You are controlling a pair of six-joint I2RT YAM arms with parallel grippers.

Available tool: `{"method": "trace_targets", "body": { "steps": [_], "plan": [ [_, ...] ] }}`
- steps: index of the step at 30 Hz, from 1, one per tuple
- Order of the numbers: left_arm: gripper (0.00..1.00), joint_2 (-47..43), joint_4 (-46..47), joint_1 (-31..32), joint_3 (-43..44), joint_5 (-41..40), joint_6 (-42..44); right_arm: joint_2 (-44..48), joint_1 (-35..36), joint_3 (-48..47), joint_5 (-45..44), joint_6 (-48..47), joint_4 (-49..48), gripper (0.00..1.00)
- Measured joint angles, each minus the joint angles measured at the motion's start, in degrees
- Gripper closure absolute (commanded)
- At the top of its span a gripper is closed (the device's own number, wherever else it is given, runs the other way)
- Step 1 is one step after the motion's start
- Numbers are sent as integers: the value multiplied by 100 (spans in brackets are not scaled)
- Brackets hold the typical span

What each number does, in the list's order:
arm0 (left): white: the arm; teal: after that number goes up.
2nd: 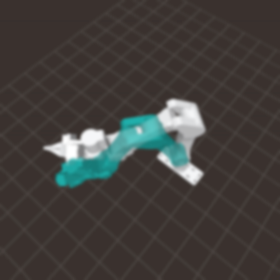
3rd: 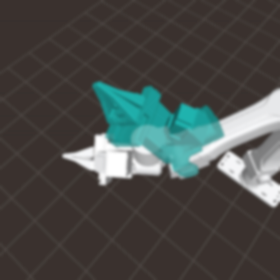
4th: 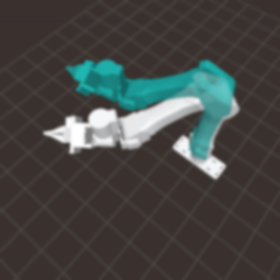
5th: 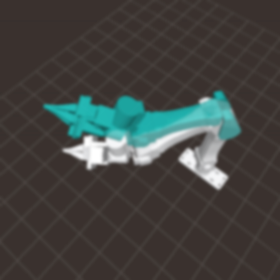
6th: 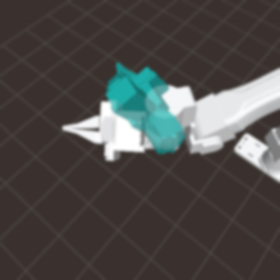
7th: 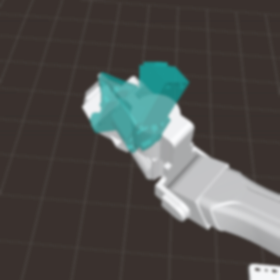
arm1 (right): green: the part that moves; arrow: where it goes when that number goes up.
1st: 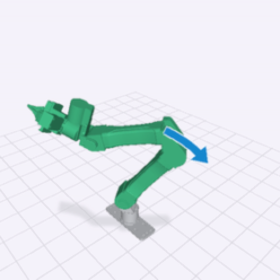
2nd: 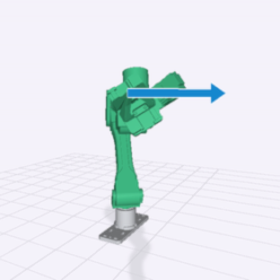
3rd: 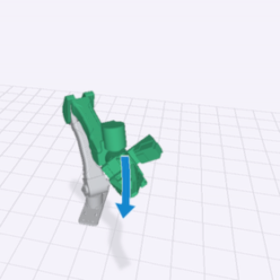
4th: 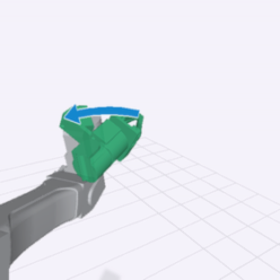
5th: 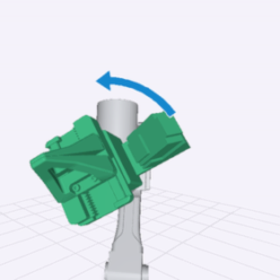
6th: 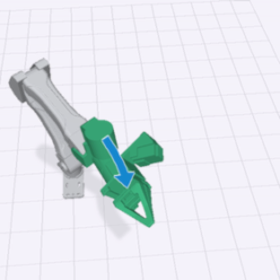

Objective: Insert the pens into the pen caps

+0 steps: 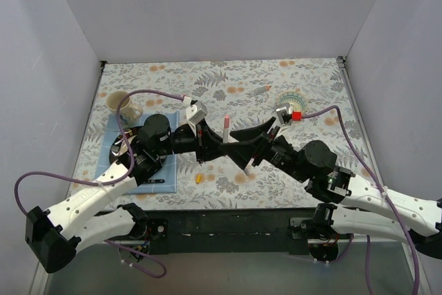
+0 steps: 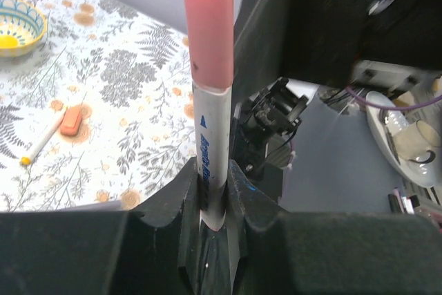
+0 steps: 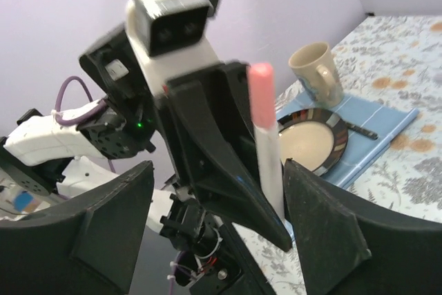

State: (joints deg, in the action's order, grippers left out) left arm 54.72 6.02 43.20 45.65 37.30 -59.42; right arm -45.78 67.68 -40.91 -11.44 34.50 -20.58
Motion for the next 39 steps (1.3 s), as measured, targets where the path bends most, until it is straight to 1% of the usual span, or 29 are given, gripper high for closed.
{"method": "trace_targets", "body": {
  "steps": [6, 12, 18, 21, 26, 27, 29, 39],
  "plan": [
    [100, -9, -160, -13, -208, 160, 247, -107, 17, -876, -258, -588, 809, 13],
    [100, -168, -144, -13, -280, 435, 291, -267, 22, -1233, -514, -1054, 1165, 13],
    [100, -310, -125, -13, -286, 686, 328, -678, 15, -1690, -380, -1453, 1423, 16],
    [100, -343, -127, -13, -289, 765, 334, -861, -20, -1904, -157, -1545, 1451, 20],
    [100, -350, -127, -13, -291, 852, 334, -957, -74, -1967, 186, -1547, 1447, 34],
    [100, -350, -129, -13, -291, 863, 334, -962, -83, -1967, 232, -1545, 1445, 38],
    [100, -350, -129, -13, -291, 883, 339, -966, -87, -1967, 299, -1537, 1443, 42],
    [100, -356, -118, -13, -299, 1032, 356, -931, -120, -1904, 584, -1504, 1303, 44]
  ]
}}
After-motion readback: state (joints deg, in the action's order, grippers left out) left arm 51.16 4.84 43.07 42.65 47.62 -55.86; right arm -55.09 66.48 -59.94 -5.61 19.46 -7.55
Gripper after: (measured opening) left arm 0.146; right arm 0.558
